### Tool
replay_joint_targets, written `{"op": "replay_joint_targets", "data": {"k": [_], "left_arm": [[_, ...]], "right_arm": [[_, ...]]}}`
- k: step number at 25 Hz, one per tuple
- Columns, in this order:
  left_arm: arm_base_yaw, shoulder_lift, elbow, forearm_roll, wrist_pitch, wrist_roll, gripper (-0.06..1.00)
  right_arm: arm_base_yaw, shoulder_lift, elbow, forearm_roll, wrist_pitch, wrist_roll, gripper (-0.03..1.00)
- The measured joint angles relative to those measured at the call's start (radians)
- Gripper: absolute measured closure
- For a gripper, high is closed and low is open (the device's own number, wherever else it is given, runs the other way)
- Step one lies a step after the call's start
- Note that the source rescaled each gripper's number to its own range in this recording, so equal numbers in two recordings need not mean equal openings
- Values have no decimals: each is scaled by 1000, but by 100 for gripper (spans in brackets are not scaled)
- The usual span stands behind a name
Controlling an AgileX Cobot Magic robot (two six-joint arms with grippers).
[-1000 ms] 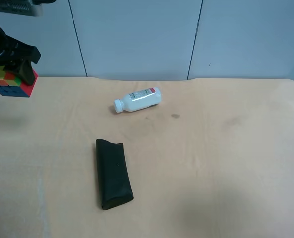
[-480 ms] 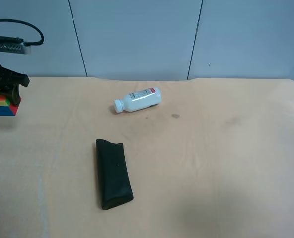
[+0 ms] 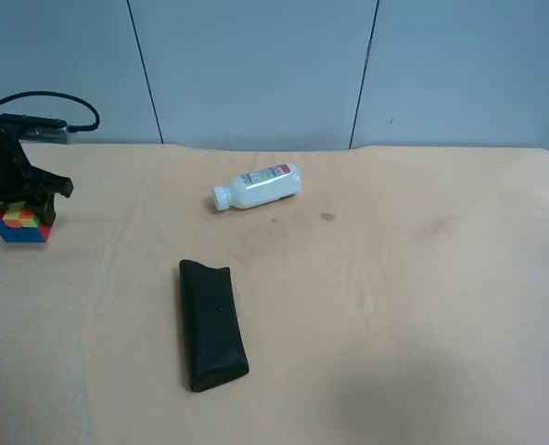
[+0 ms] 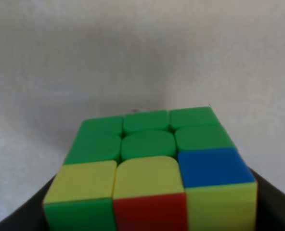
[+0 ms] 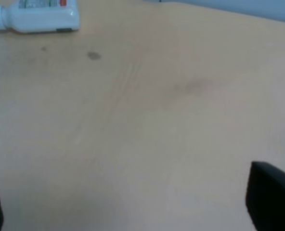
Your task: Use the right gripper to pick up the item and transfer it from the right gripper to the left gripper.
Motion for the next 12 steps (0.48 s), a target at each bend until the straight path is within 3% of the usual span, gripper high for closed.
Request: {"op": "replay_joint_targets", "data": {"k": [11,12], "left_arm": [[0,40,-1,48,-21,11,93],[0,41,-1,48,-21,10,82]], "right_arm": [[0,0,0,0,0,0,-3],[0,0,0,0,0,0,-3]]}}
